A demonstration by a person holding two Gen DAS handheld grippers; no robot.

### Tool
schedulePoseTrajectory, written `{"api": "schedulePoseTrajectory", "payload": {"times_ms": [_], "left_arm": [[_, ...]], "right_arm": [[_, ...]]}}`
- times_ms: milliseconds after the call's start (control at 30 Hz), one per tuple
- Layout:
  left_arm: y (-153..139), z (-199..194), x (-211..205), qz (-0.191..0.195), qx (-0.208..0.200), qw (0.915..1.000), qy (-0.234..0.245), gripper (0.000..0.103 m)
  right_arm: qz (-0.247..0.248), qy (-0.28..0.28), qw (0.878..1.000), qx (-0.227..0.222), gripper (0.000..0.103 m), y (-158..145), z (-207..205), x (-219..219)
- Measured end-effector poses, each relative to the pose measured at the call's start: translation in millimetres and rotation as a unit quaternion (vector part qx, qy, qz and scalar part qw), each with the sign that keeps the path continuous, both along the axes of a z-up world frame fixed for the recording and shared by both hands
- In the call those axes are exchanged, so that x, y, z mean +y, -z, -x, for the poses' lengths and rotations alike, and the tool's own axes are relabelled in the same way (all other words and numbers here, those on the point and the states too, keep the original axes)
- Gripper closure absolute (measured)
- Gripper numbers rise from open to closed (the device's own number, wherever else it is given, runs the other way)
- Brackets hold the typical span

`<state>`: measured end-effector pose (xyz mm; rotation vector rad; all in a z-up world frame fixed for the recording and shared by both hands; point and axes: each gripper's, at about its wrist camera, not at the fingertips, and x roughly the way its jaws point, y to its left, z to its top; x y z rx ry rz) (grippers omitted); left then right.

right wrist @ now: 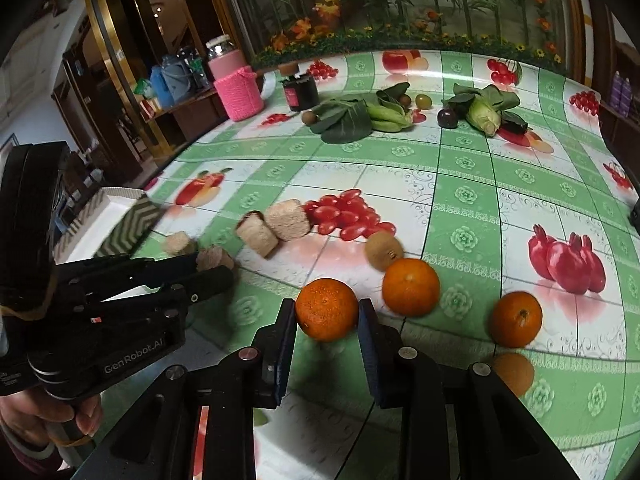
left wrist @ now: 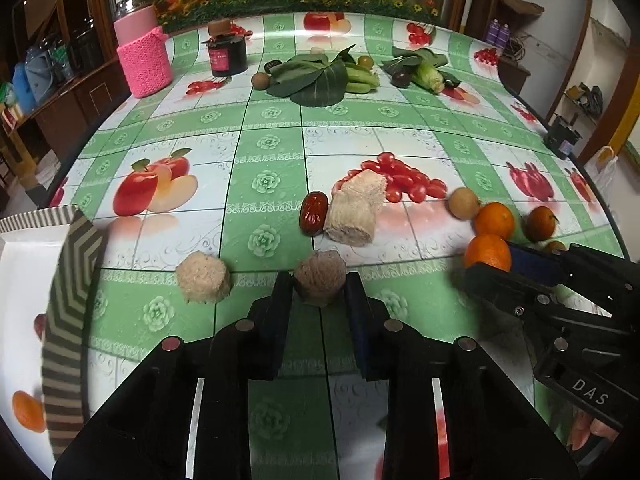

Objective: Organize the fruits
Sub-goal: 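Grasp a beige loofah piece with the left tool while the right tool grasps an orange, then place the loofah piece and orange into the white tray, opening both tools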

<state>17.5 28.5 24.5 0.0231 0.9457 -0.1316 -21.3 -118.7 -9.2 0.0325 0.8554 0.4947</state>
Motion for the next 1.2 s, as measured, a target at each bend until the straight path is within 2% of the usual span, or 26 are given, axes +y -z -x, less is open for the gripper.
{"api": "schedulePoseTrajectory", "payload": {"times_ms": [200,367,700,1000,1200], "left_arm": [[-20.7,24.8,12.7,0.011,-0.012,0.9999,-0.004,0.077],[-34.4,48.5,36.2,0.024,-0.019,0.9992,-0.025,0.077],[-58.7,93.0,97.3,0.0,-0.053,0.9956,-0.078,0.077],[-69.0,128.1,172.2,-0.018,-0.068,0.9852,-0.156,0.077],[-58.5,143.5,214.7,-0.016,-0.053,0.978,-0.201,0.077]], "right_arm": [[-0.037,-0.007,0.999,-0.006,0.073,-12.1,16.0,2.4],[-0.049,-0.027,0.998,-0.013,0.073,-22.7,27.7,21.7],[-0.051,-0.092,0.994,-0.032,0.073,-42.6,51.1,83.3],[-0.046,-0.157,0.986,-0.033,0.073,-49.1,65.7,147.0],[-0.038,-0.204,0.978,-0.029,0.073,-49.5,71.5,190.8]]}}
